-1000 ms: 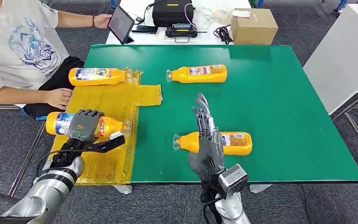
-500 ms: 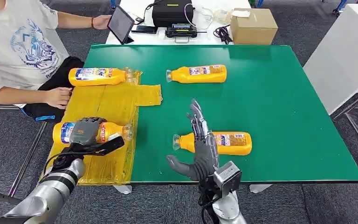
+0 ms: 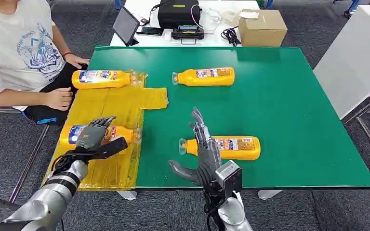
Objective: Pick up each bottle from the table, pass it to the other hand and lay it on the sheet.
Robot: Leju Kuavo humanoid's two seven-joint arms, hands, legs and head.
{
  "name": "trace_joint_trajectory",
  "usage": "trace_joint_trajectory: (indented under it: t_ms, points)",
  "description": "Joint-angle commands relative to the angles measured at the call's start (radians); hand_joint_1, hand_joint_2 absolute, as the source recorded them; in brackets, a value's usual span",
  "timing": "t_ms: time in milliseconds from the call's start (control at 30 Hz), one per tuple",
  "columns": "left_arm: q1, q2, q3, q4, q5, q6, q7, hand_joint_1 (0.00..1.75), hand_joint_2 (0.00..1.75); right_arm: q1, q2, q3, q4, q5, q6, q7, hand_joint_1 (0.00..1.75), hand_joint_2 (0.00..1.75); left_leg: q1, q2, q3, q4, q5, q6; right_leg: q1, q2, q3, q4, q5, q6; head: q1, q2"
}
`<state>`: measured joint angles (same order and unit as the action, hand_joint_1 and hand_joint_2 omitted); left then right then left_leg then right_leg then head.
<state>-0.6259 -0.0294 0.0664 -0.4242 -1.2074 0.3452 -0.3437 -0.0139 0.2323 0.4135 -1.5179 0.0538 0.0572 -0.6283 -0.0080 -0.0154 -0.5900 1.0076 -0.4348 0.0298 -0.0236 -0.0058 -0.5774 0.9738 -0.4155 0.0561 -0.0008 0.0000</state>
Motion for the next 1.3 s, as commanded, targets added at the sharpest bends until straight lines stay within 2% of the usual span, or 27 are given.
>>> trace_joint_trajectory:
  t_ms: [33,167,333,500,567,667,767,900,1000,1033,1133,1167,1300]
  points:
    - [0.023,0.002,-0.027,0.063,0.049,-0.072,-0.026,0.0,0.0,-0.055,-0.003,-0.047,0.145,0.01,0.004,0.029,0.0,1.75,0.001,0.002,0.004,-0.001,0.0,-0.001,0.001,0.002,0.004,-0.002,0.0,-0.002,0.0,0.0]
    - [0.023,0.002,-0.027,0.063,0.049,-0.072,-0.026,0.0,0.0,-0.055,-0.003,-0.047,0.145,0.01,0.004,0.029,0.0,1.75,0.0,0.002,0.005,-0.001,0.0,-0.001,0.001,0.001,0.005,-0.001,0.0,-0.002,0.0,0.0]
    - [0.029,0.023,-0.045,0.073,0.077,-0.166,-0.052,0.0,0.0,-0.074,-0.004,-0.045,0.186,0.016,0.004,0.051,0.0,1.75,0.001,0.003,0.007,-0.002,0.001,-0.002,0.001,0.003,0.005,-0.002,0.002,-0.004,0.0,0.0]
    - [0.048,-0.005,0.142,0.053,0.421,-0.504,-0.165,0.0,0.0,-0.088,0.0,-0.046,0.238,0.018,-0.005,0.058,0.0,1.75,0.001,0.004,0.009,-0.002,0.001,-0.002,0.001,0.004,0.008,-0.003,0.002,-0.005,0.0,0.0]
    - [0.06,-0.012,0.202,0.026,0.54,-0.596,-0.212,0.0,0.0,-0.097,0.002,-0.04,0.259,0.02,-0.007,0.056,0.0,1.75,0.001,0.004,0.01,-0.003,0.001,-0.003,0.002,0.004,0.009,-0.003,0.003,-0.005,0.0,0.0]
    - [0.064,-0.062,0.268,-0.055,0.717,-0.522,-0.252,0.0,0.0,-0.092,0.006,-0.032,0.255,0.032,-0.025,0.048,0.0,1.75,0.0,0.002,0.01,-0.002,0.002,-0.002,0.001,0.002,0.01,-0.001,0.002,-0.004,0.0,0.0]
    - [0.072,-0.122,0.272,-0.184,0.831,-0.249,-0.327,0.0,0.0,-0.088,-0.009,-0.005,0.226,0.101,-0.08,0.046,0.0,1.75,0.001,-0.001,0.007,0.0,0.002,-0.002,0.001,-0.002,0.007,0.0,0.001,-0.004,0.0,0.0]
    - [0.073,-0.14,0.268,-0.256,0.929,-0.164,-0.336,0.0,0.0,-0.107,-0.041,0.022,0.229,0.202,-0.14,0.075,0.0,1.75,0.002,0.0,0.003,0.001,0.002,-0.003,0.003,0.0,0.003,0.0,0.002,-0.005,0.0,0.0]
    - [0.11,-0.138,0.237,-0.343,1.043,-0.103,-0.354,0.0,0.0,-0.158,-0.094,0.048,0.273,0.37,-0.244,0.151,0.0,1.75,0.003,0.002,0.004,0.0,0.002,-0.003,0.003,0.001,0.004,-0.001,0.002,-0.005,0.0,0.0]
    - [0.121,-0.137,0.23,-0.366,1.075,-0.107,-0.354,0.0,1.75,-0.177,-0.115,0.053,0.286,0.428,-0.274,0.178,0.0,1.75,0.002,0.002,0.004,0.0,0.002,-0.003,0.003,0.001,0.003,-0.001,0.002,-0.004,0.0,0.0]
    - [0.178,-0.135,0.186,-0.468,1.105,-0.059,-0.354,0.0,1.75,-0.238,-0.182,0.044,0.33,0.54,-0.295,0.266,0.0,1.75,0.002,0.003,0.002,0.0,0.002,-0.002,0.002,0.002,0.002,-0.002,0.003,-0.004,0.0,0.0]
    - [0.198,-0.133,0.169,-0.499,1.098,-0.036,-0.354,0.0,1.75,-0.26,-0.209,0.047,0.34,0.56,-0.267,0.289,0.0,1.75,0.001,0.002,0.001,-0.001,0.003,-0.002,0.001,0.001,0.001,-0.001,0.003,-0.003,0.0,0.0]
    - [0.205,-0.132,0.165,-0.503,1.105,-0.041,-0.354,0.0,1.75,-0.275,-0.231,0.035,0.344,0.564,-0.251,0.294,0.0,1.75,0.002,0.002,0.0,0.001,0.002,-0.002,0.002,0.001,0.0,-0.001,0.003,-0.004,0.0,0.0]
